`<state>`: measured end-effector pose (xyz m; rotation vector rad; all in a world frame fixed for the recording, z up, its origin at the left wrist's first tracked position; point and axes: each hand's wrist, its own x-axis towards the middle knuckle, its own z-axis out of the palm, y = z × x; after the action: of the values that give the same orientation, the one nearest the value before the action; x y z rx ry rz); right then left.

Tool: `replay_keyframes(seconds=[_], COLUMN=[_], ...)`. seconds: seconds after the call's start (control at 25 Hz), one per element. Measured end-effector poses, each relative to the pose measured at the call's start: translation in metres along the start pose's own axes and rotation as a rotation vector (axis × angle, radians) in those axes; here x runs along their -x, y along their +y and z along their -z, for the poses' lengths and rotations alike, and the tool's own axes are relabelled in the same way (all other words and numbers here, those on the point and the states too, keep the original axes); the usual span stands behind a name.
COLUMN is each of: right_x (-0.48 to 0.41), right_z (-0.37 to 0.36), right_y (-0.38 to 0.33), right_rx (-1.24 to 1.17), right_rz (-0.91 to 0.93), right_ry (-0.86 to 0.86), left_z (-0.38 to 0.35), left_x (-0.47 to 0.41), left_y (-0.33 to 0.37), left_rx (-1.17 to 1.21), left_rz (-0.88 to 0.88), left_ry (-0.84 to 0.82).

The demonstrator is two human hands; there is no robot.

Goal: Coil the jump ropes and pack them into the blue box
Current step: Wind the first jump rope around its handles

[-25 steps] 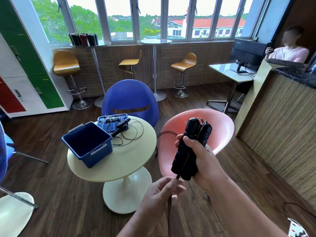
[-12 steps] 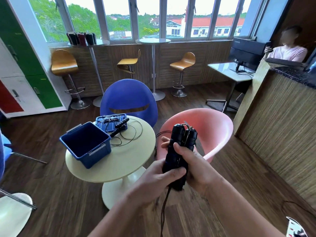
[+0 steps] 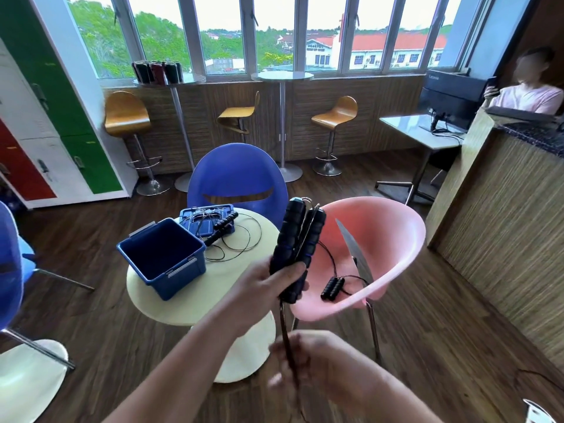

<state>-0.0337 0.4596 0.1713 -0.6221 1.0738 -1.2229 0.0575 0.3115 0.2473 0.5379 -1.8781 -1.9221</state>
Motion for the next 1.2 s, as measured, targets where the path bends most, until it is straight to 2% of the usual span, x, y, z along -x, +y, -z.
replay_keyframes(seconds=[0.08,0.2,0.44,0.6,0.72,0.88,1.04,1.2], right_x=[0.015,0.039,0.051,0.042,0.032,0.008,-0.014,-0.021], right_z=[0.002,0.016,0.043,0.056,0.058,0.056,0.031,-0.005], right_y=[-0.004,-0.026,-0.041,-0.043,-0.056,-0.082,-0.125,-0.152], right_rx=[0.078,0.184,0.448,0.684,0.893,1.041,1.356,1.772], right_rz=[0.027,0.08,0.207,0.159,0.027,-0.07,-0.191,-0.163], right_ry=[-0.02,0.06,0.119,0.16,0.195,0.178,0.009,-0.102], left_z=[0.017,0.035,0.026,0.016,0.013,0.005,-0.005,0.0], left_x=[-0.003,0.001,0.012,0.02,0.027,0.037,0.043,0.043], left_y=[0.0,-0.003,0.005,0.019,0.022,0.025,0.016,0.006], left_rx=[-0.041,-0.124,-0.142,-0.17,-0.288,-0.557,-0.982,-0.966], left_rz=[0.025,0.046,0.056,0.092,0.132,0.185,0.191,0.229], left_ry=[-0.027,-0.065,-0.175,-0.368,-0.471,-0.657,-0.637,-0.565])
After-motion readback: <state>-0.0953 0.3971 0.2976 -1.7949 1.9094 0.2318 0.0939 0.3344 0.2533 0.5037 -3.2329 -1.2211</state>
